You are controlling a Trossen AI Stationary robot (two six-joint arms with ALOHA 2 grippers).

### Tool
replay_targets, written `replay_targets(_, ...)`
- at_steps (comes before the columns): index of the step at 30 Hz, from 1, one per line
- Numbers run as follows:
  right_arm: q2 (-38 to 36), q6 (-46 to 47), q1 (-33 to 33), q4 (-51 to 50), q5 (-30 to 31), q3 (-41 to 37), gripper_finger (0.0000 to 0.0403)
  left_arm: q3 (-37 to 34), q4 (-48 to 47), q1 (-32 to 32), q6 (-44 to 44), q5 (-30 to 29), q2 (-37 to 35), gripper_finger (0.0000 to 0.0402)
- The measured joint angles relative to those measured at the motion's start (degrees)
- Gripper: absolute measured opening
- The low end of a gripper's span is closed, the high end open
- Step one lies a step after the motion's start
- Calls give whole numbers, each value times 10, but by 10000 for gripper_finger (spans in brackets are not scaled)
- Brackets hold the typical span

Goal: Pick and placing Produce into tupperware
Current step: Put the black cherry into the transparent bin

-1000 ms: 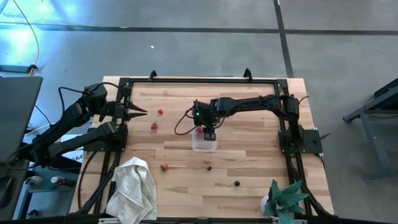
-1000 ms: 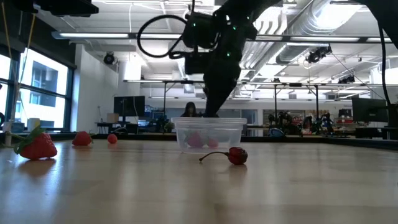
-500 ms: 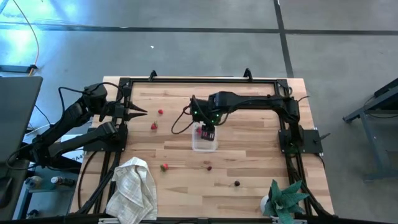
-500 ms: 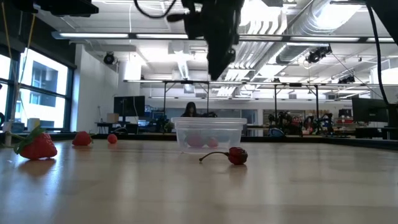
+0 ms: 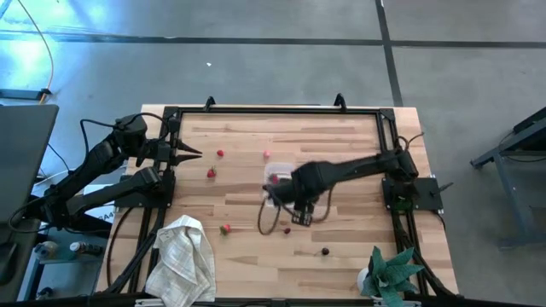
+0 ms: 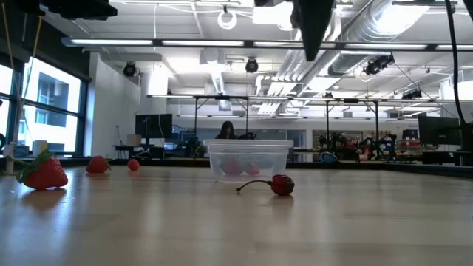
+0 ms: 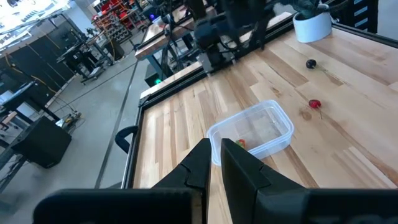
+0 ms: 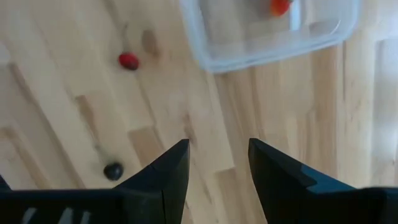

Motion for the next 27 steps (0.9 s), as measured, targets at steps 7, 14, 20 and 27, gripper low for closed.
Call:
replay_targets(7,-20,71,106,-9,68,0,155,0,0,0,0,0,0,28)
replay_targets(14,-58,168,249,-9,154,-1,155,0,0,0,0,0,0,28)
replay_targets(20,-64,269,351,17,166,-1,155,0,0,0,0,0,0,28)
replay_targets(27,-67,262,361,96,166,0,155,0,0,0,0,0,0,28)
